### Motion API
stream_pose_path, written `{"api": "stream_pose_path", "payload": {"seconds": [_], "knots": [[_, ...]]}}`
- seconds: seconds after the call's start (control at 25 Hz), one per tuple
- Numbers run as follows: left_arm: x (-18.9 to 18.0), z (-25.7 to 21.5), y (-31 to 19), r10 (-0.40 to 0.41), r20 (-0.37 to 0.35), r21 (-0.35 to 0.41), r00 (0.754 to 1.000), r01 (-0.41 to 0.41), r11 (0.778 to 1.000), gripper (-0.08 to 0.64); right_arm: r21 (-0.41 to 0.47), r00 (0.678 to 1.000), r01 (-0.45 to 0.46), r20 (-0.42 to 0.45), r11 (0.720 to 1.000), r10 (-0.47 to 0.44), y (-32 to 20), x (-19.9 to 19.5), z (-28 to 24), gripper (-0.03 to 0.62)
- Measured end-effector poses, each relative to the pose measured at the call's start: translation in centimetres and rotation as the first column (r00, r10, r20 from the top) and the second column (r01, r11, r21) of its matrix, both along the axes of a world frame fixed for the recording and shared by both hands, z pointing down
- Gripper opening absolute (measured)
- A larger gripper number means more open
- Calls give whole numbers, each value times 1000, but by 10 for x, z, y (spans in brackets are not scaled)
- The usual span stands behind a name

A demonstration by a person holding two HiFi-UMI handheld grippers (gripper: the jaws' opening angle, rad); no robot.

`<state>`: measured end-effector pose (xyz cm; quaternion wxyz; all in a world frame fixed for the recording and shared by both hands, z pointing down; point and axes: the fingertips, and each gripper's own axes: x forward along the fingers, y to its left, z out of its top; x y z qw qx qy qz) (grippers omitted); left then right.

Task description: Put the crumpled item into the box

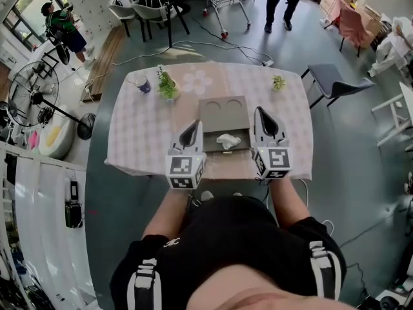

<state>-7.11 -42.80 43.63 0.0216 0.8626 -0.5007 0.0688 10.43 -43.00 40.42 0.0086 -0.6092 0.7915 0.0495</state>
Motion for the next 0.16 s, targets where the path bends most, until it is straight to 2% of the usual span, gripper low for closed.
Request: {"api": "stream_pose_path", "payload": {"seconds": [0.16], "knots": [[2,2,-1,1,4,0,1000,-1,1000,-8,1,1000,2,1,1000,-2,0,0,2,2]]}}
